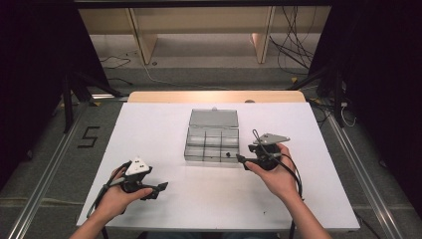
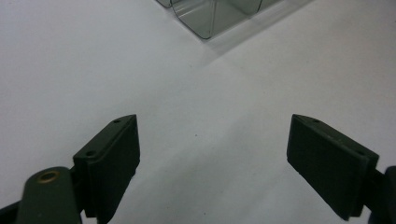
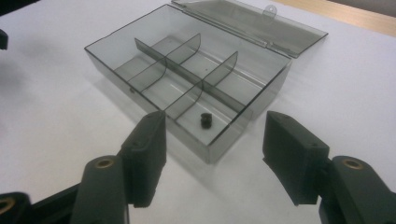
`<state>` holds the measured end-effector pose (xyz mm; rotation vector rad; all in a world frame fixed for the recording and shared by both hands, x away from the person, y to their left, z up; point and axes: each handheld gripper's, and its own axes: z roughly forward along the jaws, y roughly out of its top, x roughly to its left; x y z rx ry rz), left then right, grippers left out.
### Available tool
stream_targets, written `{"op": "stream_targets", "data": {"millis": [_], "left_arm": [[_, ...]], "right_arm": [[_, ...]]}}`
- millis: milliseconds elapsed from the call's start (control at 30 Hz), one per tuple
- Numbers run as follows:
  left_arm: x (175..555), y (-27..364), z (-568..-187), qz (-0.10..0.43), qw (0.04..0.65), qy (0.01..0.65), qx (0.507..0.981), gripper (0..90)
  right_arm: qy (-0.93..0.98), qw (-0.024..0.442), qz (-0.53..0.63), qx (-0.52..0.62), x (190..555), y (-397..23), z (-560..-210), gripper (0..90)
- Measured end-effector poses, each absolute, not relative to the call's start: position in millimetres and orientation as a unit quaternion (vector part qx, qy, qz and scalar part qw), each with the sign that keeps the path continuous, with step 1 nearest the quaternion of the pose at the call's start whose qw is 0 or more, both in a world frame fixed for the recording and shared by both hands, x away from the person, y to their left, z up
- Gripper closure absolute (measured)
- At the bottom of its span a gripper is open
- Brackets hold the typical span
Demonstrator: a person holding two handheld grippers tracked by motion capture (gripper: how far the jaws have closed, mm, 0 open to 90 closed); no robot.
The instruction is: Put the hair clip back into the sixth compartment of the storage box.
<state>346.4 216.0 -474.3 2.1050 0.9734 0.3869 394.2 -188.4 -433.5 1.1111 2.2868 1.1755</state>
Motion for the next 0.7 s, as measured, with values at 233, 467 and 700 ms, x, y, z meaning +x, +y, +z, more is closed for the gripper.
{"op": "stream_targets", "data": {"millis": [233,467,700], "left_arm": [[346,216,-474,0.153,0.384,0.38,0.827,16.8],[346,216,-474,0.151,0.384,0.381,0.827,16.7],[346,215,-473,0.152,0.384,0.379,0.828,16.7]], "right_arm": [[0.805,0.164,0.422,0.382,378,-199,-445,36.7],[0.805,0.165,0.427,0.376,368,-202,-448,36.0],[0.803,0.164,0.426,0.381,364,-205,-450,35.5]]}}
